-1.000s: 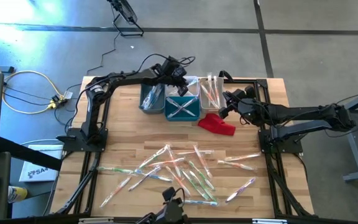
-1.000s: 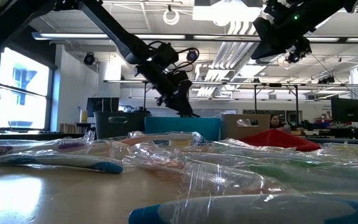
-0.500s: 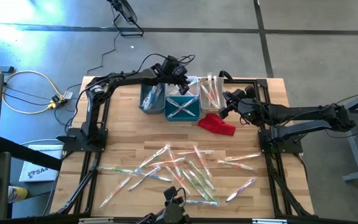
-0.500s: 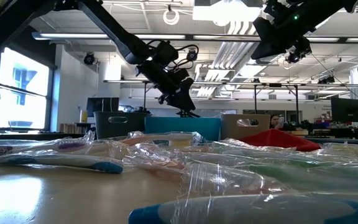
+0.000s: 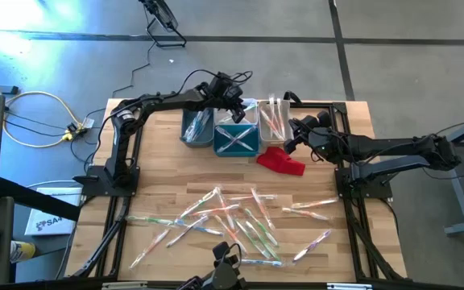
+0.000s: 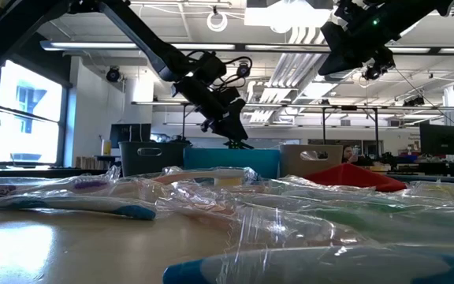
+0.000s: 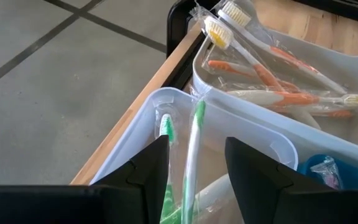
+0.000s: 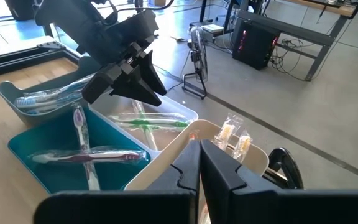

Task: Pick & Place Toothbrushes
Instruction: Put the green toothbrush into the transparent bin

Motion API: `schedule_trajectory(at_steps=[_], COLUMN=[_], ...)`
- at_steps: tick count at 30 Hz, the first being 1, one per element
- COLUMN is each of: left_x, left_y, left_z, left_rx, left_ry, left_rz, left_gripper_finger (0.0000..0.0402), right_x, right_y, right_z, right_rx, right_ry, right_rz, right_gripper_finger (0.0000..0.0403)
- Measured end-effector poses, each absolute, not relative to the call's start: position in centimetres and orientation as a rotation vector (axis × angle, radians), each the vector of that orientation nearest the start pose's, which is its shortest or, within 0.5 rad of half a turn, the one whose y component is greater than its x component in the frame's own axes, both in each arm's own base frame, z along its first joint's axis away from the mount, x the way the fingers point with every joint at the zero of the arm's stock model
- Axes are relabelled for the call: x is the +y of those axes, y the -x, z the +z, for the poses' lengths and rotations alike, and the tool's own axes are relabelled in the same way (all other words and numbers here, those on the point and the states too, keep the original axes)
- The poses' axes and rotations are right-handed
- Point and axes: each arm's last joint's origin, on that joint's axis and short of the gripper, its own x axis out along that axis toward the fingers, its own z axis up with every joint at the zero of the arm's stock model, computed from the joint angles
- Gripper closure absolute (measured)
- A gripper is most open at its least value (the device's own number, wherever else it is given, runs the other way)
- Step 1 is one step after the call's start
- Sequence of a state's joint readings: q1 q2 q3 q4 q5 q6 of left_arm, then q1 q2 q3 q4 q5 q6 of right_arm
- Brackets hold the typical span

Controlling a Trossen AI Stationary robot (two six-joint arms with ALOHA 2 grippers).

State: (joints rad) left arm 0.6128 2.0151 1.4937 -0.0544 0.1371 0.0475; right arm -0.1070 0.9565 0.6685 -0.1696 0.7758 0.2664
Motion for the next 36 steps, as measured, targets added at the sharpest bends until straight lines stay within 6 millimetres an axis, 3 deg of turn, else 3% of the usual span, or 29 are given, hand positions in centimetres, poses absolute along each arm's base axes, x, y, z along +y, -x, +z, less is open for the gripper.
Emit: schedule_trajectory(at_steps=[23,36], left_x=[25.8,23.4], left_y=[-37.6,-37.5], left_z=[22.1,26.3], left_rx=[0.529,0.449], left_ry=[0.235,0.157], left_rz=[0.425,0.354], left_gripper_finger=[0.0247,0.0247], right_x=[-4.1,-4.1], right_y=[-19.6,-19.6], right_z=[26.8,26.8], right_rx=[0.331,0.331], right_ry=[-0.100,-0.100], right_rz=[-0.892,-0.892], right_gripper_finger=[0.0398,0.0398])
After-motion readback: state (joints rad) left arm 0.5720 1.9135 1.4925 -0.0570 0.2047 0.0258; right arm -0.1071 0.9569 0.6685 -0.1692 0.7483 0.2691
